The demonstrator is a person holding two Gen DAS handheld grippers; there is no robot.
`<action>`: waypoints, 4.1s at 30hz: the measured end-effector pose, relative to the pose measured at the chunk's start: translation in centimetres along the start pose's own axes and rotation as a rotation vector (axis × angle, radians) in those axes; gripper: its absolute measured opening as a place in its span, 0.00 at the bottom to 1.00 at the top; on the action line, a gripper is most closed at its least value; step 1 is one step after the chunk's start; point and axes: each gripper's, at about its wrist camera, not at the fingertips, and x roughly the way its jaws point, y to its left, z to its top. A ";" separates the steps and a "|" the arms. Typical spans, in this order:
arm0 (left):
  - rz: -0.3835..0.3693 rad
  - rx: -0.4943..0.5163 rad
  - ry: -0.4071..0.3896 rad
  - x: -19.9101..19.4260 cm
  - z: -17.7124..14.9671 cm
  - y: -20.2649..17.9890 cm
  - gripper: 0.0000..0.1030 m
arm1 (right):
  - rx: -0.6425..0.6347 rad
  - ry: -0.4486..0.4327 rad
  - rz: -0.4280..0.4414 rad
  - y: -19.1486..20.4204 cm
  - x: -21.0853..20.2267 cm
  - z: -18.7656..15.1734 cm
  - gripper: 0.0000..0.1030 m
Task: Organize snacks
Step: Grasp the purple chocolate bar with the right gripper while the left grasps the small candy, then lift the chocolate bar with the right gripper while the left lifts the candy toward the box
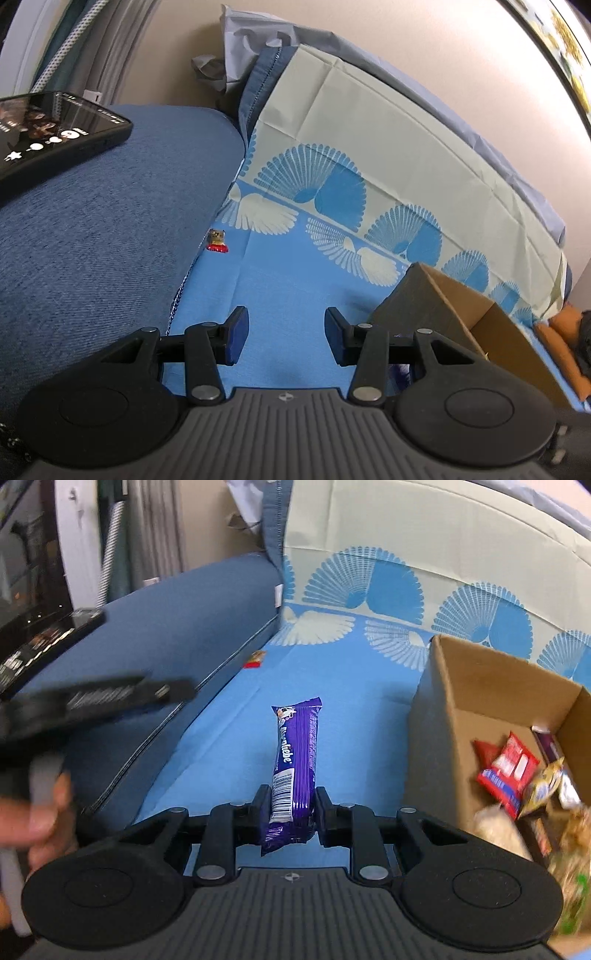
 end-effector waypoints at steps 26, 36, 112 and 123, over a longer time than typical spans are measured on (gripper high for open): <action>0.557 0.265 0.033 23.7 6.4 -4.0 0.45 | 0.219 0.095 -0.071 -2.0 5.3 -2.8 0.25; 0.696 0.238 0.163 30.6 6.9 -1.8 0.19 | 0.235 0.128 -0.001 -2.6 5.5 -2.3 0.25; 0.019 0.134 0.340 1.0 -2.4 -4.3 0.17 | 0.123 -0.228 0.033 -5.7 -7.0 2.3 0.24; -0.125 0.088 0.200 -2.3 -1.5 -4.7 0.17 | 0.244 -0.360 -0.006 -13.6 -10.4 -1.1 0.24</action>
